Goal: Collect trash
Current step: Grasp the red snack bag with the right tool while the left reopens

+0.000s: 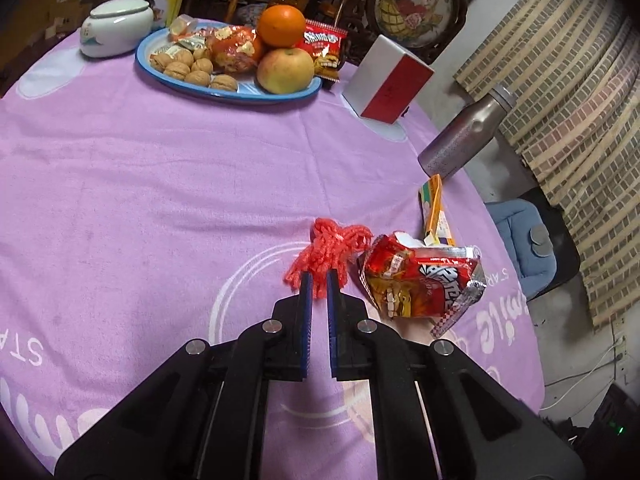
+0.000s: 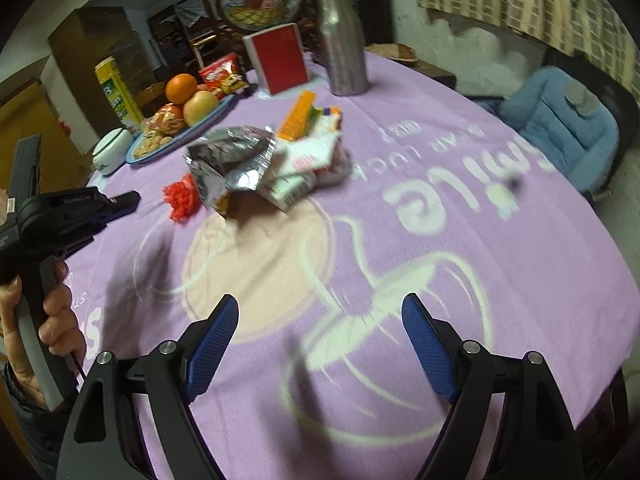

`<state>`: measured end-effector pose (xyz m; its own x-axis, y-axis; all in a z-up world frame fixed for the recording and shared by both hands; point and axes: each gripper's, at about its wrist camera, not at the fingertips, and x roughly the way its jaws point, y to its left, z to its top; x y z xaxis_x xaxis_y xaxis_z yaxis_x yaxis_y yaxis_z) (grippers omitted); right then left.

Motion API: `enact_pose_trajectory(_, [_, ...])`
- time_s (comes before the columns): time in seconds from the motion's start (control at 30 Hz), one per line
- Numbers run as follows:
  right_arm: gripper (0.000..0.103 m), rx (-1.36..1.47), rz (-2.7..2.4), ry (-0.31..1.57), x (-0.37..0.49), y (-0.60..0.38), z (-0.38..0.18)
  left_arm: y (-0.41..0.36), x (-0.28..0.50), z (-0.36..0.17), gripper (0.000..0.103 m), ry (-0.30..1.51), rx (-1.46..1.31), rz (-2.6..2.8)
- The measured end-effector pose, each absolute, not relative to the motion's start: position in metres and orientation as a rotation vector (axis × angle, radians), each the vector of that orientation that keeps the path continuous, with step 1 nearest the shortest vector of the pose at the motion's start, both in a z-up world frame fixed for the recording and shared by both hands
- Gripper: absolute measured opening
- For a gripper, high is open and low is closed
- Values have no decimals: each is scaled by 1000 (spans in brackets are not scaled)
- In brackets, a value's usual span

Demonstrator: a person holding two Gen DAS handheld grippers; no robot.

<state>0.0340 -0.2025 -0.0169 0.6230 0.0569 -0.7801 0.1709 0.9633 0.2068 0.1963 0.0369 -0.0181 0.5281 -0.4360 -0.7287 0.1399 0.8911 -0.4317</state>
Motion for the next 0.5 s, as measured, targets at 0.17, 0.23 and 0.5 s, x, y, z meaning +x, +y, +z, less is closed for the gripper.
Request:
enact_pose_trajectory(0.17, [83,236,-18,908,68,-190,-8,36,202,-27,10,956,-310,-311])
enact_pose_trajectory(0.23, [83,213,-2,904,78,-182,-4,31,207,-34,10,972,-283,-304])
enact_pose_trajectory(0.5, [83,47,44,861,124,-143,6,41,214,-41,35,988,-331,-268])
